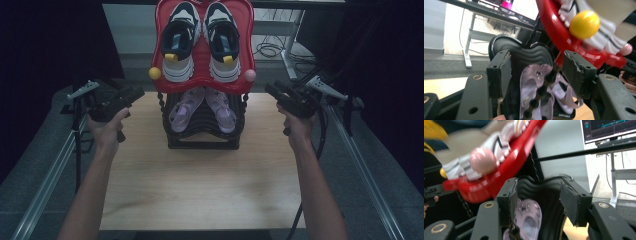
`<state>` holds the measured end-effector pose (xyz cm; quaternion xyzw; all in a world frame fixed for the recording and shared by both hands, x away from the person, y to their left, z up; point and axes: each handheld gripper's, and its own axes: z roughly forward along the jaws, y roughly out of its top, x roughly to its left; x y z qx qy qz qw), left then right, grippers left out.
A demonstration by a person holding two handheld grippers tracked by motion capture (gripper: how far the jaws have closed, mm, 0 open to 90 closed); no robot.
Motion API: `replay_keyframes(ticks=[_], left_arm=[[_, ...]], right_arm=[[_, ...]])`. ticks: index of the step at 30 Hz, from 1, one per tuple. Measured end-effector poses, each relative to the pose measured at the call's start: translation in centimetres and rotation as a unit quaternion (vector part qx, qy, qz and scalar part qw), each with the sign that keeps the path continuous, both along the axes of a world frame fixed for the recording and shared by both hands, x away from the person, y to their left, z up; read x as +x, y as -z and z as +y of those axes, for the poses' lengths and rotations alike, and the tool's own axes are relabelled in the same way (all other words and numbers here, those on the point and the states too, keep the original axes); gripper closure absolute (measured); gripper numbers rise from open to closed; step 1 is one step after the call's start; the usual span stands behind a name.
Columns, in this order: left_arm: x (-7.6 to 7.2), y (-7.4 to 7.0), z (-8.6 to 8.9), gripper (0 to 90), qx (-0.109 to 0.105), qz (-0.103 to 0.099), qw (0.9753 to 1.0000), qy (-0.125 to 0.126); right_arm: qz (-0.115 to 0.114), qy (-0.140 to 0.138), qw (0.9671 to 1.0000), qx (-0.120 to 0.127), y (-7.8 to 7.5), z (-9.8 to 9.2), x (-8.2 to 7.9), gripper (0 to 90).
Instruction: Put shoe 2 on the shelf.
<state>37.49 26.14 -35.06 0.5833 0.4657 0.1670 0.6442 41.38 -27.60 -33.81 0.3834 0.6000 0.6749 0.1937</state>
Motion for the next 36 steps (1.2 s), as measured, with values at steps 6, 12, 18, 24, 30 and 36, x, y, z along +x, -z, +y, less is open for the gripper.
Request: replay_keyframes(ticks=[6, 12, 18, 24, 30, 36], left_arm=[[-0.5, 1.9, 0.1, 40.4, 0.007, 0.009, 0.9999, 0.004], [-1.1, 3.7, 0.0, 40.5, 0.015, 0.016, 0.9997, 0.009], [-1.8, 6.0, -0.3, 40.6, 0.03, 0.029, 0.999, 0.015], [-2.2, 8.1, -0.8, 40.7, 0.034, 0.044, 0.9982, 0.023], [-2.6, 10.1, -1.3, 40.8, 0.047, 0.057, 0.9968, 0.029], [-3.0, 11.6, -1.4, 40.9, 0.047, 0.068, 0.9959, 0.037]], right_arm=[[0.015, -0.004, 0.9998, -0.013, 2.7, -0.1, -0.3, 49.2], [0.028, -0.011, 0.9991, -0.03, 5.3, 0.5, -0.6, 48.7], [0.038, -0.017, 0.9979, -0.049, 7.4, 0.8, -1.1, 47.8], [0.049, -0.021, 0.9969, -0.059, 9.1, 1.0, -1.7, 47.6], [0.064, -0.029, 0.9951, -0.07, 10.9, 1.3, -2.1, 47.2], [0.084, -0.037, 0.9918, -0.088, 13.0, 1.9, -2.5, 47.1]])
